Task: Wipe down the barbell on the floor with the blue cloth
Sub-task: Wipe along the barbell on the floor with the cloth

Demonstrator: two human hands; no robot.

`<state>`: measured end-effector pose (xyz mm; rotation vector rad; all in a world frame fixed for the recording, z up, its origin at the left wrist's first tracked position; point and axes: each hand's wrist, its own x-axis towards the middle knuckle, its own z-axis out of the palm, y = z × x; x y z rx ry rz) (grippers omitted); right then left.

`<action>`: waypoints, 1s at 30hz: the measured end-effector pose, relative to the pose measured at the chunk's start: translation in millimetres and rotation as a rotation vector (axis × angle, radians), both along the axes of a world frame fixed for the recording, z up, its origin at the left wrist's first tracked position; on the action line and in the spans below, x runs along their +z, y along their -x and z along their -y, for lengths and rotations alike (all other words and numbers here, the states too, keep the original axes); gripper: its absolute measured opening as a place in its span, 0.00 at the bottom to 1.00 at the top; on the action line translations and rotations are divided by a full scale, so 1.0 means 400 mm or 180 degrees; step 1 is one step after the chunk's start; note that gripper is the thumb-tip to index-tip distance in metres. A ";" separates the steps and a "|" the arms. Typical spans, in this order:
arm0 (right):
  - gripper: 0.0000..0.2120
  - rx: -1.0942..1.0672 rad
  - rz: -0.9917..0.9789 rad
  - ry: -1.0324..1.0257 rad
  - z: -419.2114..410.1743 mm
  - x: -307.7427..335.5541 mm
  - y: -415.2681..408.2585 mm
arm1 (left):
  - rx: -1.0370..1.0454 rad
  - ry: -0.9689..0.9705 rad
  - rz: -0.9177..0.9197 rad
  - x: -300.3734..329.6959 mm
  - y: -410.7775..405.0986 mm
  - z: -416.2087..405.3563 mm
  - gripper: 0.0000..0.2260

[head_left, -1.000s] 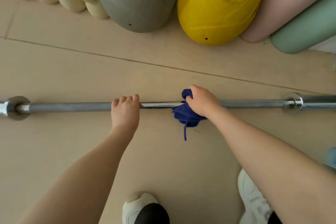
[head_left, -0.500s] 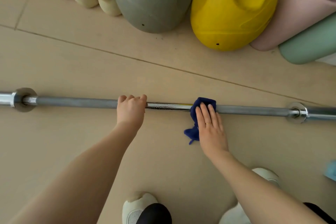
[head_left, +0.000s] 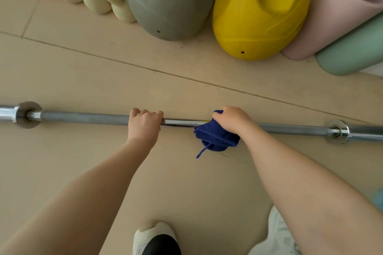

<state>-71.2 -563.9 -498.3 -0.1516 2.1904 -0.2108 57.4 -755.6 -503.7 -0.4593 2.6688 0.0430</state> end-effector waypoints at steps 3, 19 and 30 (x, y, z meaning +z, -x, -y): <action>0.12 0.0065 -0.0207 -0.0111 0.008 -0.003 -0.013 | 0.0023 -0.0020 -0.0039 -0.002 -0.008 0.001 0.06; 0.28 0.1941 -0.1255 0.0608 0.025 -0.004 -0.161 | 0.0052 -0.0254 -0.0183 -0.018 -0.021 0.014 0.06; 0.21 0.1069 -0.1516 0.0909 0.121 -0.018 -0.217 | 0.0288 -0.0649 -0.0304 -0.032 -0.016 0.021 0.06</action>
